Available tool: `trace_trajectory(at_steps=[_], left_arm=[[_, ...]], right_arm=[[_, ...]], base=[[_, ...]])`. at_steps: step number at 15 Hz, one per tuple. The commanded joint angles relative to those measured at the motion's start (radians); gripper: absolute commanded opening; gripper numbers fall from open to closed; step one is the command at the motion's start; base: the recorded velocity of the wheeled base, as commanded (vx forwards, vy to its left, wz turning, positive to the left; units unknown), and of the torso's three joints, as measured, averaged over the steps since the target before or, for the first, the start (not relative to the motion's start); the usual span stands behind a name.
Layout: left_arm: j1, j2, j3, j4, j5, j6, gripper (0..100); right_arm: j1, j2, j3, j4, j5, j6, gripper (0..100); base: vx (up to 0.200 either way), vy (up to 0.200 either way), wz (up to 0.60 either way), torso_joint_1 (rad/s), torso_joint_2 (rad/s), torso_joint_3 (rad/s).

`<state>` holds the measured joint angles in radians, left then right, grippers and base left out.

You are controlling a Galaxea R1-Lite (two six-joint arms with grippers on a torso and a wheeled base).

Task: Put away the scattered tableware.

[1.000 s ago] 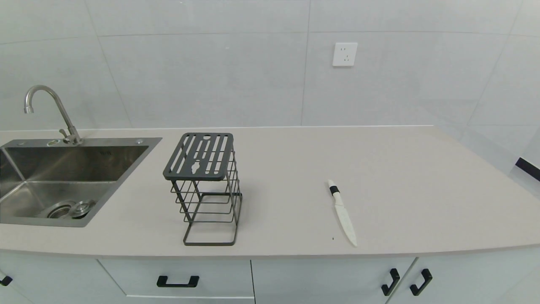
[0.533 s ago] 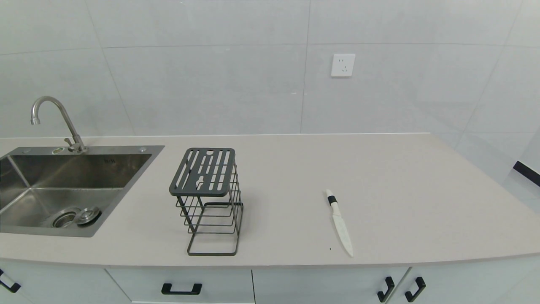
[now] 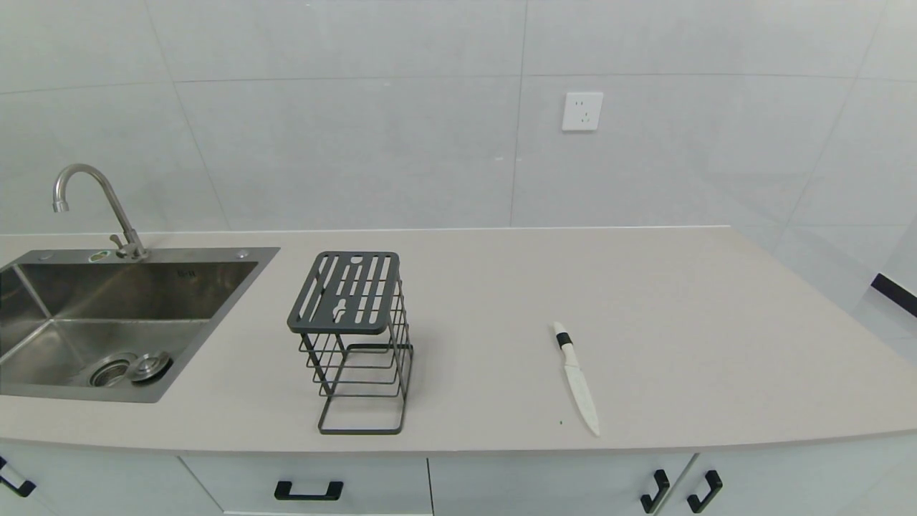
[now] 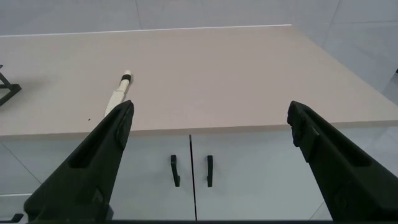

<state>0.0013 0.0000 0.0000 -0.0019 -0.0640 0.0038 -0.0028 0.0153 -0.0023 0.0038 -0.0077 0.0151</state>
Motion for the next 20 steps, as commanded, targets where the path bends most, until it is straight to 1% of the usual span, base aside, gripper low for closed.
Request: trace_trajectory(at_steps=[1,3,4,5,6,7,8,9,10,12,13,15,18,20], left_arm=[[0.000,0.002,0.000,0.000,0.000,0.004,100],[0.000,0.002,0.000,0.000,0.000,0.005,100],[0.000,0.002,0.000,0.000,0.000,0.007,100],[0.000,0.002,0.000,0.000,0.000,0.007,100],[0.000,0.002,0.000,0.000,0.000,0.008,100],[0.000,0.002,0.000,0.000,0.000,0.008,100],[0.000,0.002,0.000,0.000,0.000,0.008,100],[0.000,0.002,0.000,0.000,-0.002,0.008,100],[0.000,0.002,0.000,0.000,-0.002,0.008,100],[0.000,0.002,0.000,0.002,-0.002,0.008,100],[0.000,0.002,0.000,0.000,-0.002,0.008,100],[0.000,0.002,0.000,0.002,-0.003,0.008,100],[0.000,0.002,0.000,0.002,-0.003,0.008,100],[0.000,0.002,0.000,0.002,-0.003,0.008,100]], right_arm=[[0.000,0.000,-0.001,0.002,0.002,0.003,100],[0.001,0.000,0.002,-0.033,0.009,0.008,100],[0.000,0.000,0.002,-0.146,0.009,0.025,100],[0.000,0.000,0.001,-0.194,0.011,0.020,100],[0.001,0.000,-0.002,-0.200,0.048,0.006,100],[0.000,0.006,-0.018,-0.143,0.167,-0.004,100],[-0.002,0.035,-0.061,-0.070,0.252,-0.011,100],[-0.002,0.092,-0.107,-0.028,0.316,-0.049,100],[0.000,0.156,-0.148,-0.024,0.350,-0.078,100],[0.014,0.339,-0.235,-0.025,0.399,-0.086,100],[0.027,0.382,-0.254,-0.025,0.413,-0.087,100],[0.113,0.584,-0.289,-0.028,0.414,-0.086,100],[0.208,0.816,-0.318,-0.036,0.411,-0.089,100],[0.218,0.927,-0.354,-0.036,0.410,-0.089,100]], base=[[0.000,0.000,0.00,0.000,0.00,0.000],[0.000,0.000,0.00,0.000,0.00,0.000],[0.000,0.000,0.00,0.000,0.00,0.000],[0.000,0.000,0.00,0.000,0.00,0.000],[0.000,0.000,0.00,0.000,0.00,0.000],[0.000,0.000,0.00,0.000,0.00,0.000],[0.000,0.000,0.00,0.000,0.00,0.000],[0.000,0.000,0.00,0.000,0.00,0.000],[0.000,0.000,0.00,0.000,0.00,0.000],[0.000,0.000,0.00,0.000,0.00,0.000],[0.000,0.000,0.00,0.000,0.00,0.000],[0.000,0.000,0.00,0.000,0.00,0.000],[0.000,0.000,0.00,0.000,0.00,0.000],[0.000,0.000,0.00,0.000,0.00,0.000]])
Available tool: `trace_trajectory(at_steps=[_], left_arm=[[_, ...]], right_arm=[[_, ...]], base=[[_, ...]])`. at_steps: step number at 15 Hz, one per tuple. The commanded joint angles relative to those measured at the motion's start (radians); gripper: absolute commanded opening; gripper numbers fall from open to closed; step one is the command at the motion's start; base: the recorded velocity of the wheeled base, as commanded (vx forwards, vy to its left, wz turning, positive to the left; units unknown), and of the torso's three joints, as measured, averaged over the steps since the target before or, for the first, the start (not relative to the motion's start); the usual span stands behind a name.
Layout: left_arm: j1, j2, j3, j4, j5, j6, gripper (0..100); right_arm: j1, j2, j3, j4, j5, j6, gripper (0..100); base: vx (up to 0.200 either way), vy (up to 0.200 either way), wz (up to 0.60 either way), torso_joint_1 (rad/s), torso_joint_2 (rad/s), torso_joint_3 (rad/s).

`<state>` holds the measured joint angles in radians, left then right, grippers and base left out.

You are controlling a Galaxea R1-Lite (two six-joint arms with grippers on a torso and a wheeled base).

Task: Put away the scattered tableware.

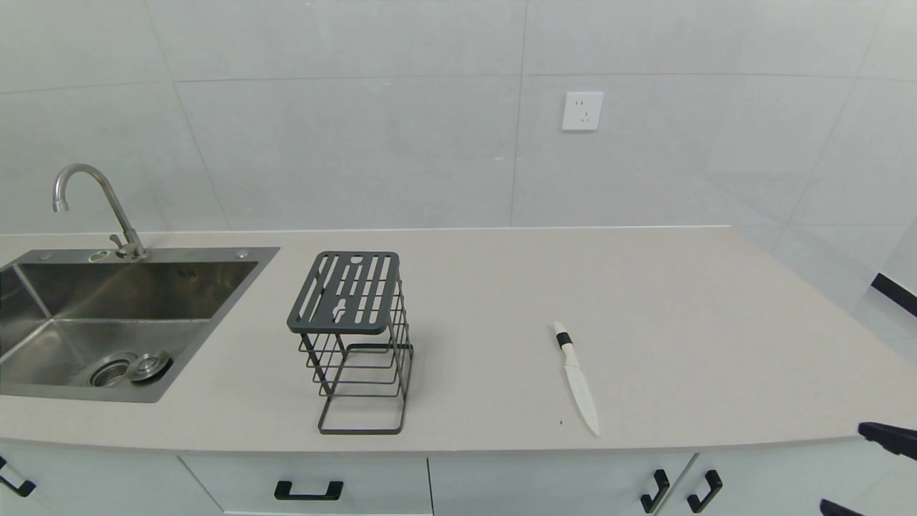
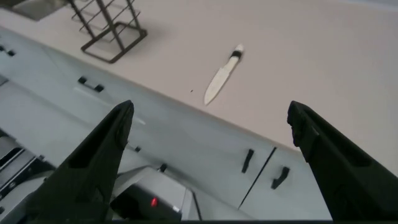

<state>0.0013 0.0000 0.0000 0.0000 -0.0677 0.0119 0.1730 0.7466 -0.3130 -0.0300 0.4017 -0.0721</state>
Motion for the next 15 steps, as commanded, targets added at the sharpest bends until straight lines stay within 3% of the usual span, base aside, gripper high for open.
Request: trace_trajectory(at_steps=[1,5,7,10,15], left_arm=[[0.000,0.002,0.000,0.000,0.000,0.000,100],[0.000,0.002,0.000,-0.002,0.000,0.002,100],[0.000,0.002,0.000,-0.002,0.000,0.002,100],[0.000,0.002,0.000,-0.003,0.000,0.023,100],[0.000,0.002,0.000,-0.003,0.002,0.023,100]], right_arm=[[0.042,0.246,-0.058,-0.002,-0.001,-0.003,100],[0.048,0.353,-0.064,-0.004,-0.004,-0.006,100],[0.051,0.401,-0.066,-0.014,-0.060,-0.009,100],[0.053,0.517,-0.084,-0.080,-0.083,-0.075,100],[0.128,0.692,-0.193,-0.091,-0.086,-0.081,100]], base=[[0.000,0.000,0.00,0.000,0.00,0.000],[0.000,0.000,0.00,0.000,0.00,0.000],[0.000,0.000,0.00,0.000,0.00,0.000],[0.000,0.000,0.00,0.000,0.00,0.000],[0.000,0.000,0.00,0.000,0.00,0.000]])
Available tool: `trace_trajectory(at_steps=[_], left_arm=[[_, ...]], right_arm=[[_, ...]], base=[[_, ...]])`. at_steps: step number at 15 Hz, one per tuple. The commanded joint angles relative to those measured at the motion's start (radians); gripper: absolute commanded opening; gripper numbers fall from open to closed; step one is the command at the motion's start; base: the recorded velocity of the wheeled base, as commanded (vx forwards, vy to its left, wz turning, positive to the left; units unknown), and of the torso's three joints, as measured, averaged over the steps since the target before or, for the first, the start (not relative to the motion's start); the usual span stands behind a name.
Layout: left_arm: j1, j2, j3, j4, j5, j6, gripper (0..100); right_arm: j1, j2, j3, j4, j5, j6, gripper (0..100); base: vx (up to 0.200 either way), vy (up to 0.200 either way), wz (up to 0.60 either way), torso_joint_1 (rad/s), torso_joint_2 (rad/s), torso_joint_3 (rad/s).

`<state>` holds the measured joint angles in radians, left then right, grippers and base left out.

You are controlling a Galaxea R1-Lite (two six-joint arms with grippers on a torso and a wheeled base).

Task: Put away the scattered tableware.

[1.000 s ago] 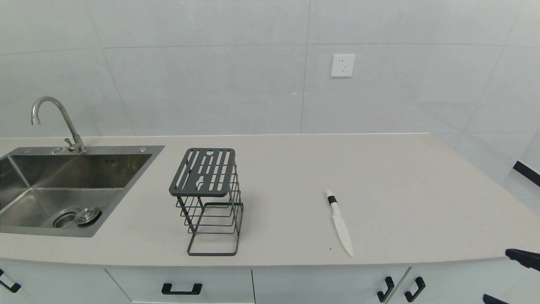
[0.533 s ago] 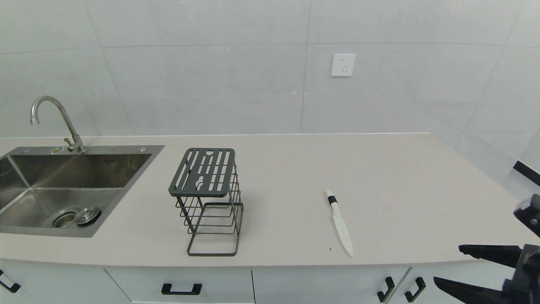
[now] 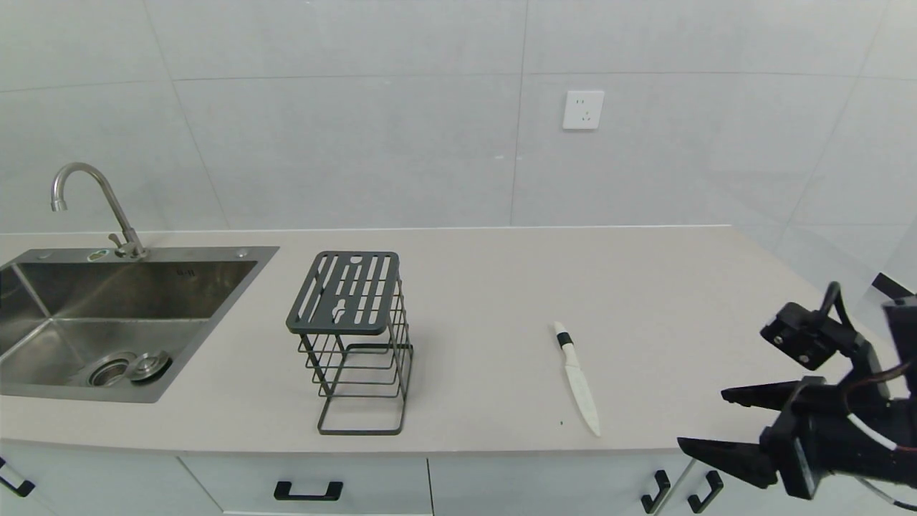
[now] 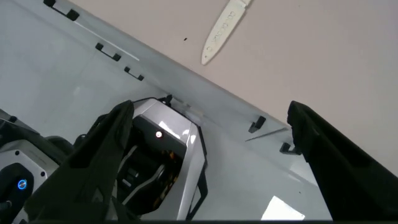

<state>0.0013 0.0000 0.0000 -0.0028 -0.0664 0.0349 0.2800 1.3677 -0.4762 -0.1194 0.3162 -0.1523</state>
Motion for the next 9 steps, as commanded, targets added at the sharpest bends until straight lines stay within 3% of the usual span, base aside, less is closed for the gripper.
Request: trace_trajectory(at_steps=[1,5,8,9], left_arm=[[0.000,0.002,0.000,0.000,0.000,0.000,100],[0.000,0.002,0.000,0.000,0.000,0.000,100],[0.000,0.002,0.000,0.000,0.000,0.000,100],[0.000,0.002,0.000,0.001,0.000,-0.001,100]], right_arm=[[0.054,0.116,-0.079,-0.002,-0.011,0.005,100],[0.117,0.220,-0.121,-0.009,-0.078,0.070,100],[0.205,0.320,-0.185,-0.048,-0.138,0.211,100],[0.285,0.390,-0.231,-0.079,-0.200,0.326,100]], base=[[0.000,0.000,0.00,0.000,0.00,0.000],[0.000,0.000,0.00,0.000,0.00,0.000],[0.000,0.000,0.00,0.000,0.00,0.000],[0.000,0.000,0.00,0.000,0.00,0.000]])
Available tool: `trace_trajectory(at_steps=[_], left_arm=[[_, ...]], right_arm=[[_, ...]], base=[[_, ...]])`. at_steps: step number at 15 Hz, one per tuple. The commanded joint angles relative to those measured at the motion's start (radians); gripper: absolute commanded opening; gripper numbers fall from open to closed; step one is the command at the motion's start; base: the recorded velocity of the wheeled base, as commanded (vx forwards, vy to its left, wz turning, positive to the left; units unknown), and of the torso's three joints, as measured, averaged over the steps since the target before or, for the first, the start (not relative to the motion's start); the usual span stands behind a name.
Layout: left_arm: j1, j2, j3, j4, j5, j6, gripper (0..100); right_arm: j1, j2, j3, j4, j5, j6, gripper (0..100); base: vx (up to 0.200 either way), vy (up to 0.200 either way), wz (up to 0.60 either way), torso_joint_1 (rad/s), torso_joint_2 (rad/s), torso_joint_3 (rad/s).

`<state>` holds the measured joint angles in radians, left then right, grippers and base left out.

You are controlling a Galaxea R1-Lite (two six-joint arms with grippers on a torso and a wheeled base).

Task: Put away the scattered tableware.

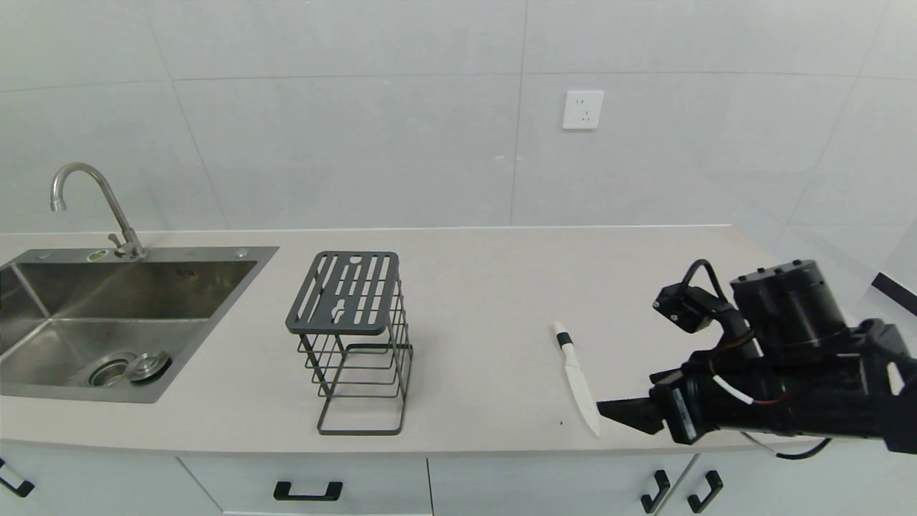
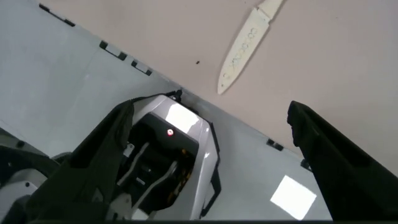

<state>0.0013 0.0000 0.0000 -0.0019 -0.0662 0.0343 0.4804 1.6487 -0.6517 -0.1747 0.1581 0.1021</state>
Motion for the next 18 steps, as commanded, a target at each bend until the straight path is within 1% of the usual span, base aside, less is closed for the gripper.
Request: trace_trajectory(at_steps=[1,2,3,4,5,8,12,15,18], left_arm=[[0.000,0.002,0.000,0.000,0.000,-0.001,100],[0.000,0.002,0.000,0.000,0.000,-0.002,100],[0.000,0.002,0.000,0.002,0.000,-0.004,100],[0.000,0.002,0.000,0.002,0.000,-0.002,100],[0.000,0.002,0.000,0.002,0.000,-0.002,100],[0.000,0.002,0.000,0.002,-0.001,-0.002,100],[0.000,0.002,0.000,0.002,-0.001,-0.002,100],[0.000,0.002,0.000,0.000,-0.001,-0.002,100],[0.000,0.002,0.000,0.000,0.000,-0.002,100]], right_arm=[[0.121,0.143,-0.072,-0.032,-0.077,0.128,100],[0.159,0.191,-0.100,-0.034,-0.129,0.191,100],[0.179,0.270,-0.154,-0.032,-0.206,0.245,100],[0.170,0.304,-0.177,-0.031,-0.249,0.246,100],[0.149,0.322,-0.189,-0.031,-0.270,0.243,100],[0.109,0.336,-0.198,-0.031,-0.279,0.231,100],[0.032,0.352,-0.204,-0.035,-0.298,0.162,100],[0.032,0.365,-0.218,-0.037,-0.293,0.154,100],[0.029,0.414,-0.259,-0.048,-0.293,0.154,100]], base=[[0.000,0.000,0.00,0.000,0.00,0.000],[0.000,0.000,0.00,0.000,0.00,0.000],[0.000,0.000,0.00,0.000,0.00,0.000],[0.000,0.000,0.00,0.000,0.00,0.000],[0.000,0.000,0.00,0.000,0.00,0.000],[0.000,0.000,0.00,0.000,0.00,0.000],[0.000,0.000,0.00,0.000,0.00,0.000],[0.000,0.000,0.00,0.000,0.00,0.000],[0.000,0.000,0.00,0.000,0.00,0.000]])
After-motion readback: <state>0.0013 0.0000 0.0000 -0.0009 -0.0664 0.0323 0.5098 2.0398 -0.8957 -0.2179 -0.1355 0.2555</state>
